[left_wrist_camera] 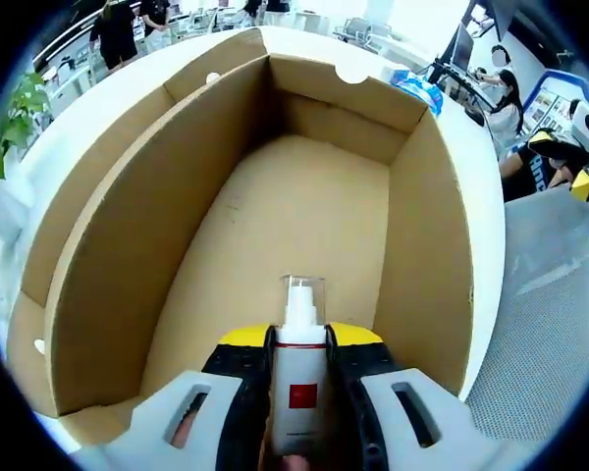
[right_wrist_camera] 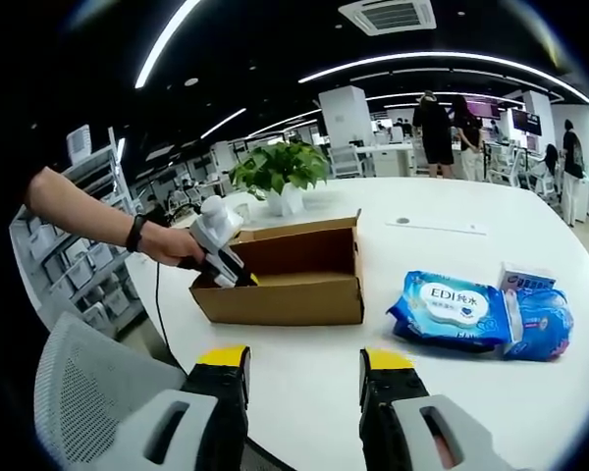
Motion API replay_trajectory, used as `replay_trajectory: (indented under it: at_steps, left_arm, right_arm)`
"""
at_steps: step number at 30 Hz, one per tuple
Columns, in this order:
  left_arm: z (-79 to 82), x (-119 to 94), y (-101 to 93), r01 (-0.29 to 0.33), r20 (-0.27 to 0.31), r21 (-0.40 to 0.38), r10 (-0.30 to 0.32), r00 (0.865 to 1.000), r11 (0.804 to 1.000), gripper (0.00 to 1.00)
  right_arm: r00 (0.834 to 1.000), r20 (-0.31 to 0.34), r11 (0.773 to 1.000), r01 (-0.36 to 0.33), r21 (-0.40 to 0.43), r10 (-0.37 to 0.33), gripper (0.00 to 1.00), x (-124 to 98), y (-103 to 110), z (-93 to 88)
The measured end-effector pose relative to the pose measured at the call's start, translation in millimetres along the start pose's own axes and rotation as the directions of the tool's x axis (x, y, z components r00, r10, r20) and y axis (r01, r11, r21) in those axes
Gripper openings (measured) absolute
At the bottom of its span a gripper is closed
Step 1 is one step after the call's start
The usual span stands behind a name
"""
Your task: Operate the shoe box by opening the lid, removing the specified soft item, and placing it in the target area until the item is outside and the box remains undamaged.
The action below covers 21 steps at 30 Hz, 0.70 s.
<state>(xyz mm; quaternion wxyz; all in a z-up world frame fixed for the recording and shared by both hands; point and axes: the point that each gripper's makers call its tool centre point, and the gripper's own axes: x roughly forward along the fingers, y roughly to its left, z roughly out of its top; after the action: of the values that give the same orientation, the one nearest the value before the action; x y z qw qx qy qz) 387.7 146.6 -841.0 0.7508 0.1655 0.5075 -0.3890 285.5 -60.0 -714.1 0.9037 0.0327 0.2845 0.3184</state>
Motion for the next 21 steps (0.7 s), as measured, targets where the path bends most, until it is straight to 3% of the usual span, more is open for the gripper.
replay_trajectory:
  at_steps: [15,21]
  left_arm:
    - [2.9,-2.6,4.8,-0.042,0.044,-0.017,0.042,0.998,0.999,0.20]
    - [21.8,-18.1,5.5,-0.051,0.112,-0.006,0.052,0.992,0.999,0.20]
  right_arm:
    - [1.000,-0.011,1.000,-0.001,0.013,0.001,0.41,0.1,0.9,-4.6]
    - [1.000,-0.002,1.000,-0.005,0.011,0.005,0.41,-0.4,2.3,-2.4]
